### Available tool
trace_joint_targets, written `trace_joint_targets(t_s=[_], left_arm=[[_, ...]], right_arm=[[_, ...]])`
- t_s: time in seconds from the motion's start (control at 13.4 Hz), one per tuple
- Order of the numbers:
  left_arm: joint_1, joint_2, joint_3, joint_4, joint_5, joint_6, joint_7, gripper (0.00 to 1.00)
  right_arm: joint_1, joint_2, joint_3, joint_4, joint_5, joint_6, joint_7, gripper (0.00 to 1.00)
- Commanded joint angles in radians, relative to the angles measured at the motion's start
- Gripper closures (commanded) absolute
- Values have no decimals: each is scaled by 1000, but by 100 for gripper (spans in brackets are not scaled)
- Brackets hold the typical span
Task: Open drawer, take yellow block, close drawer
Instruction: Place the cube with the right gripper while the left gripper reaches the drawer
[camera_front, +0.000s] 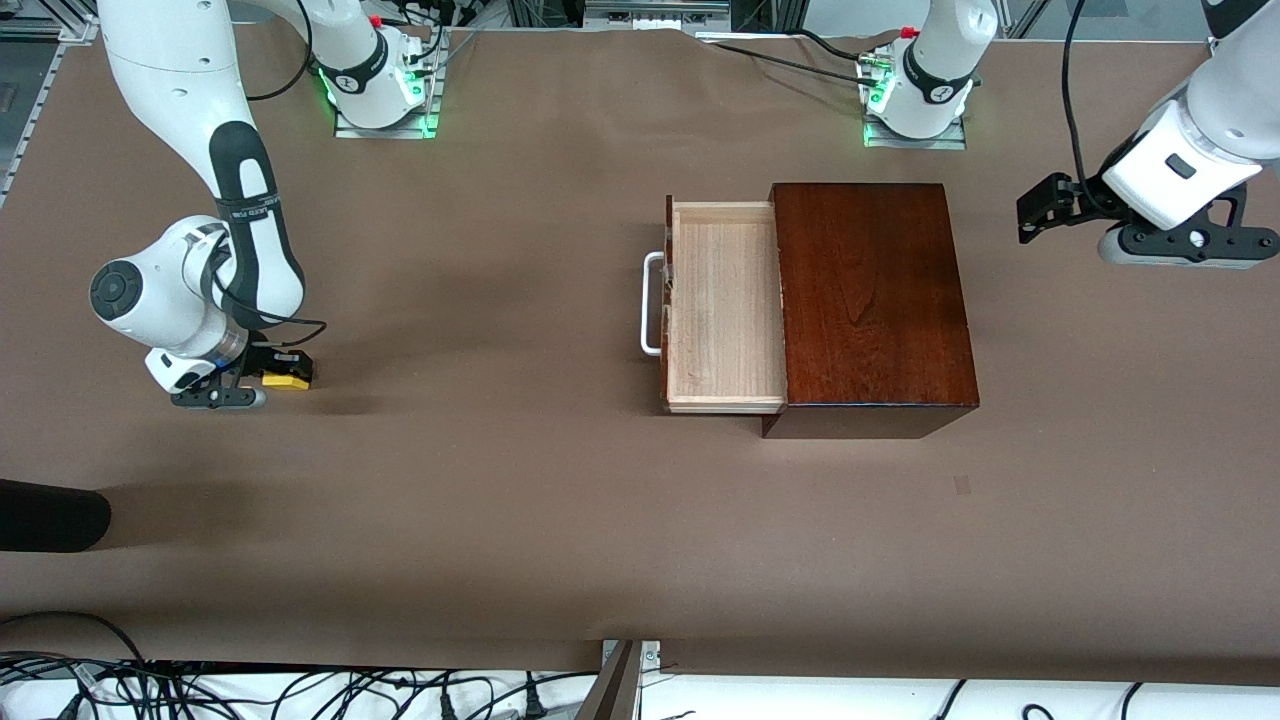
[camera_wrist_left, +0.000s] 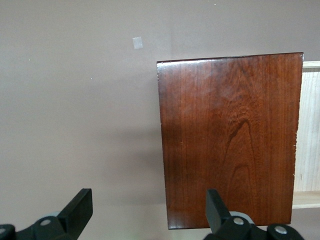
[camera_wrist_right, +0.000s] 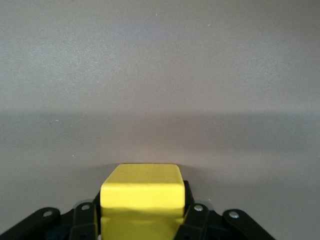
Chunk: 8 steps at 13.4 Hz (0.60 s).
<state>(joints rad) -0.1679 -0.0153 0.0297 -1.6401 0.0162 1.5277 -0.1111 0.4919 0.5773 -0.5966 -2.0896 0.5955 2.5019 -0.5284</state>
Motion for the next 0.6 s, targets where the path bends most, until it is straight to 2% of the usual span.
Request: trace_joint_targets(t_s=[0.0,0.15,0.22,0.3,0.52], left_arm=[[-4,5,-53,22,-24,-8,-103,0],[-10,9,-97,23,-24,-3,-197,0],[-13,12,-118,23,-24,-1,-244,0],[-13,24,-146,23,-35,-1,-301,0],[-56,66,-189,52,-44,-1,-448,0]], right_arm=[[-9,27,6,17,30,8,-30,83],[-6,26,6,20,30,6,-30,40],[-3,26,6,22,29,6,-30,27],[0,22,6,22,29,6,-30,0],[5,7,1,65,11,-27,-33,0]])
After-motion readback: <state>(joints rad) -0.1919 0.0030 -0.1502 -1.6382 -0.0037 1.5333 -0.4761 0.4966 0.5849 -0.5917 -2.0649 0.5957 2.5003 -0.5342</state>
